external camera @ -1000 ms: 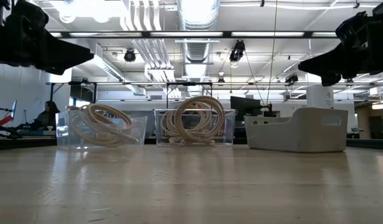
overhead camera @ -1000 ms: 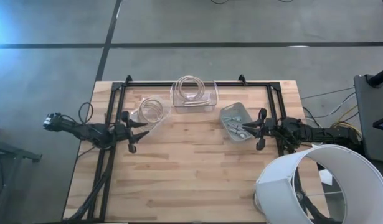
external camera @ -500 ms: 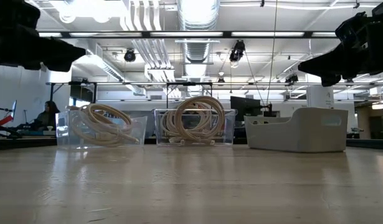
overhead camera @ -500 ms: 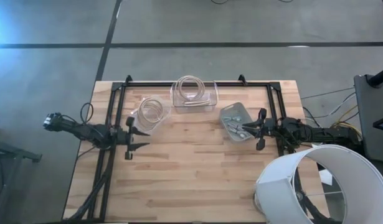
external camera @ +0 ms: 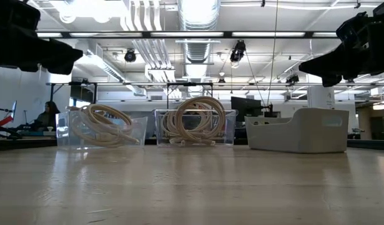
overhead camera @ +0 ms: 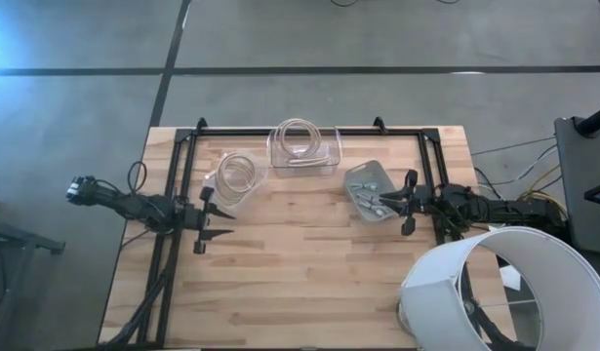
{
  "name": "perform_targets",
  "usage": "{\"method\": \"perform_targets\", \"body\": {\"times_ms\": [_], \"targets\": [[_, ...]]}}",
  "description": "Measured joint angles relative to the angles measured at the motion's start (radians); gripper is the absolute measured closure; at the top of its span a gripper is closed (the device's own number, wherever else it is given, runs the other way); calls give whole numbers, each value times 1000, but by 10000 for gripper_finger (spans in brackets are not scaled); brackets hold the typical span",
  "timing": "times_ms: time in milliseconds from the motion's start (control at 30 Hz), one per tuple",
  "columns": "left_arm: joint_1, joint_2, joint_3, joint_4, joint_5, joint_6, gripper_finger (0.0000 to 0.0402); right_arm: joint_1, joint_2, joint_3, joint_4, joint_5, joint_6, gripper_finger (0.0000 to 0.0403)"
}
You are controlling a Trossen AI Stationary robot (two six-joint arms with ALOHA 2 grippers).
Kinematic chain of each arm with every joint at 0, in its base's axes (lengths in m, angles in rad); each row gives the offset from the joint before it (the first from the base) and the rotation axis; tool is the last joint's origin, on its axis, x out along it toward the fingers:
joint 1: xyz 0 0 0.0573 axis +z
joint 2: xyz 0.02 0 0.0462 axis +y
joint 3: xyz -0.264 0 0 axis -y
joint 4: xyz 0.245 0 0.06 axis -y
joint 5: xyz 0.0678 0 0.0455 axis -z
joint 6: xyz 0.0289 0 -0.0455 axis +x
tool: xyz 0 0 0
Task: Pick & Place USB Port
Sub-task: Return to Home Position
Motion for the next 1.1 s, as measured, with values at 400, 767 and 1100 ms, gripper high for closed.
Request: {"method": "perform_targets", "body": {"times_ms": [400, 767, 1100], "targets": [[0, 0, 2, 13, -10, -41, 234, 0, 0, 0, 3, 26, -79, 351], [0, 0, 4, 15, -10, -43, 234, 0, 0, 0, 4, 26, -77, 351], [0, 0, 4, 16, -9, -43, 234, 0, 0, 0, 4, 26, -78, 351]]}}
